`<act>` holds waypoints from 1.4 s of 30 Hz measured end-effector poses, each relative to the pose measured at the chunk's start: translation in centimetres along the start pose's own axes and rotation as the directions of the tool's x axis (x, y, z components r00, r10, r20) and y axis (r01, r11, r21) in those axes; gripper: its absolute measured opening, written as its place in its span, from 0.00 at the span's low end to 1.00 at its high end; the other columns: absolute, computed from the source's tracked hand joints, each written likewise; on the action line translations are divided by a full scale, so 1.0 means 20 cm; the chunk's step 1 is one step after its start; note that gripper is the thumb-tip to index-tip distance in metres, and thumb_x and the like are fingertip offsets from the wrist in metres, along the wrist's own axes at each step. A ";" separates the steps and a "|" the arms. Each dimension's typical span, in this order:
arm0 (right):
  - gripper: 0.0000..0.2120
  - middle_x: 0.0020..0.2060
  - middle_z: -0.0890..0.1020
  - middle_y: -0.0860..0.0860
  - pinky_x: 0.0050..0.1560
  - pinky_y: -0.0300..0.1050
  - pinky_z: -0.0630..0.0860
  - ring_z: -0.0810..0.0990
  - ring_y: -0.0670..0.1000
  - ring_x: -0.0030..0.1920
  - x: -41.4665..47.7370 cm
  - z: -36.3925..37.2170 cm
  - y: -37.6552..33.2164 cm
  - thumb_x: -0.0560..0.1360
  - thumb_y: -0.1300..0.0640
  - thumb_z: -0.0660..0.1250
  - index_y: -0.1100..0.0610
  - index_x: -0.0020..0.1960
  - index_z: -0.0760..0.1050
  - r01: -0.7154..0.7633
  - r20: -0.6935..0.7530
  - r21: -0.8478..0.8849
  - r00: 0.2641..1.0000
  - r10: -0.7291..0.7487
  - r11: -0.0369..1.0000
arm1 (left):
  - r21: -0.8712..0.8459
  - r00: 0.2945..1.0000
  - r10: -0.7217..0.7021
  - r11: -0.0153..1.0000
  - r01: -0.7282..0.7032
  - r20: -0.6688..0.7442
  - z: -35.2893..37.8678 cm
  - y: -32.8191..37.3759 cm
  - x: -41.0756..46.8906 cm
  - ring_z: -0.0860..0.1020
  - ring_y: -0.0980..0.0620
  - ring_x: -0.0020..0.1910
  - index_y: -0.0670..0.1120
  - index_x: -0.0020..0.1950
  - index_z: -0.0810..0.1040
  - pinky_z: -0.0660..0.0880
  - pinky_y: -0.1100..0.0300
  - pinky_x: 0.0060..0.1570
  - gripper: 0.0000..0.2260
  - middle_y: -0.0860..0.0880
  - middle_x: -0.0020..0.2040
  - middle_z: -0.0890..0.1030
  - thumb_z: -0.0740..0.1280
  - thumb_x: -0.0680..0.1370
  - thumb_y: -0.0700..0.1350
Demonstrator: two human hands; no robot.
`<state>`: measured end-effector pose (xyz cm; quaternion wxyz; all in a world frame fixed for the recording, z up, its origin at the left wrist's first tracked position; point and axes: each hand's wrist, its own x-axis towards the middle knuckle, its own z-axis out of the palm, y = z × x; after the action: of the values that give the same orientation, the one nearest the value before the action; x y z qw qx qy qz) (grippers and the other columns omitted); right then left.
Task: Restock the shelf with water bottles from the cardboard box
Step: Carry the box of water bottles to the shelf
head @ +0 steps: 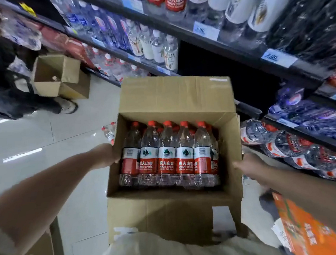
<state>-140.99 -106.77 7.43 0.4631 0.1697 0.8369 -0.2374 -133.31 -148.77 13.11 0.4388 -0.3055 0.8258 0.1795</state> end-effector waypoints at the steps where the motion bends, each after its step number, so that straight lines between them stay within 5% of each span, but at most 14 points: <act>1: 0.11 0.29 0.73 0.56 0.26 0.39 0.63 0.68 0.52 0.25 0.03 -0.01 -0.03 0.75 0.55 0.66 0.63 0.49 0.77 0.003 -0.005 0.016 1.000 -0.003 1.000 | 0.000 1.000 0.004 1.000 -0.004 0.000 -0.04 0.03 0.03 0.76 0.48 0.40 0.45 0.37 0.79 0.69 0.57 0.41 0.10 0.45 0.38 0.79 0.63 0.76 0.45; 4: 0.11 0.32 0.75 0.58 0.33 0.45 0.68 0.73 0.55 0.31 0.10 -0.02 -0.11 0.74 0.55 0.67 0.64 0.44 0.76 -0.007 -0.043 0.045 0.999 0.009 0.999 | 0.011 0.999 0.031 0.999 -0.030 -0.022 -0.16 0.12 0.16 0.74 0.49 0.38 0.46 0.35 0.77 0.69 0.57 0.42 0.12 0.47 0.37 0.77 0.62 0.77 0.46; 10: 0.12 0.28 0.69 0.54 0.32 0.43 0.63 0.69 0.53 0.29 0.18 0.08 -0.22 0.73 0.57 0.66 0.59 0.34 0.67 -0.104 -0.088 0.133 0.989 0.116 0.986 | 0.154 0.994 0.113 0.982 -0.113 0.004 -0.38 0.27 0.52 0.74 0.48 0.37 0.46 0.33 0.74 0.67 0.58 0.36 0.13 0.48 0.33 0.75 0.64 0.77 0.45; 17: 0.09 0.32 0.77 0.58 0.32 0.43 0.64 0.74 0.54 0.32 0.33 0.38 -0.26 0.72 0.60 0.67 0.67 0.43 0.78 -0.203 -0.111 0.320 0.962 0.249 0.925 | 0.281 0.977 0.191 0.937 -0.209 0.091 -0.47 0.33 0.98 0.76 0.48 0.33 0.43 0.38 0.79 0.71 0.60 0.32 0.09 0.44 0.36 0.79 0.63 0.76 0.43; 25: 0.07 0.33 0.77 0.56 0.33 0.43 0.68 0.76 0.54 0.36 0.65 0.62 -0.24 0.73 0.60 0.66 0.62 0.38 0.75 -0.270 -0.064 0.330 0.949 0.307 0.904 | 0.374 0.975 0.182 0.902 -0.217 0.126 -0.27 0.36 1.41 0.77 0.46 0.43 0.40 0.46 0.81 0.73 0.57 0.42 0.09 0.44 0.41 0.79 0.64 0.76 0.43; 38: 0.10 0.32 0.75 0.56 0.29 0.41 0.65 0.73 0.52 0.32 1.34 0.96 -0.02 0.76 0.60 0.65 0.62 0.37 0.72 -0.297 -0.058 0.323 0.942 0.332 0.898 | 0.399 0.968 0.229 0.882 -0.250 0.101 0.22 0.37 2.15 0.77 0.48 0.33 0.43 0.37 0.79 0.71 0.59 0.34 0.15 0.45 0.34 0.79 0.61 0.79 0.48; 42: 0.10 0.35 0.78 0.59 0.32 0.42 0.68 0.76 0.55 0.34 1.52 1.06 0.04 0.76 0.58 0.66 0.65 0.42 0.76 -0.318 -0.043 0.329 0.936 0.350 0.889 | 0.448 0.967 0.218 0.857 -0.255 0.134 0.32 0.37 2.33 0.75 0.47 0.38 0.41 0.44 0.78 0.66 0.61 0.28 0.11 0.44 0.41 0.78 0.63 0.79 0.47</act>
<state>-141.54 -115.94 -28.37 0.4206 0.3951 0.7685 -0.2764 -154.26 -155.70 -29.04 0.5053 -0.0814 0.8581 0.0425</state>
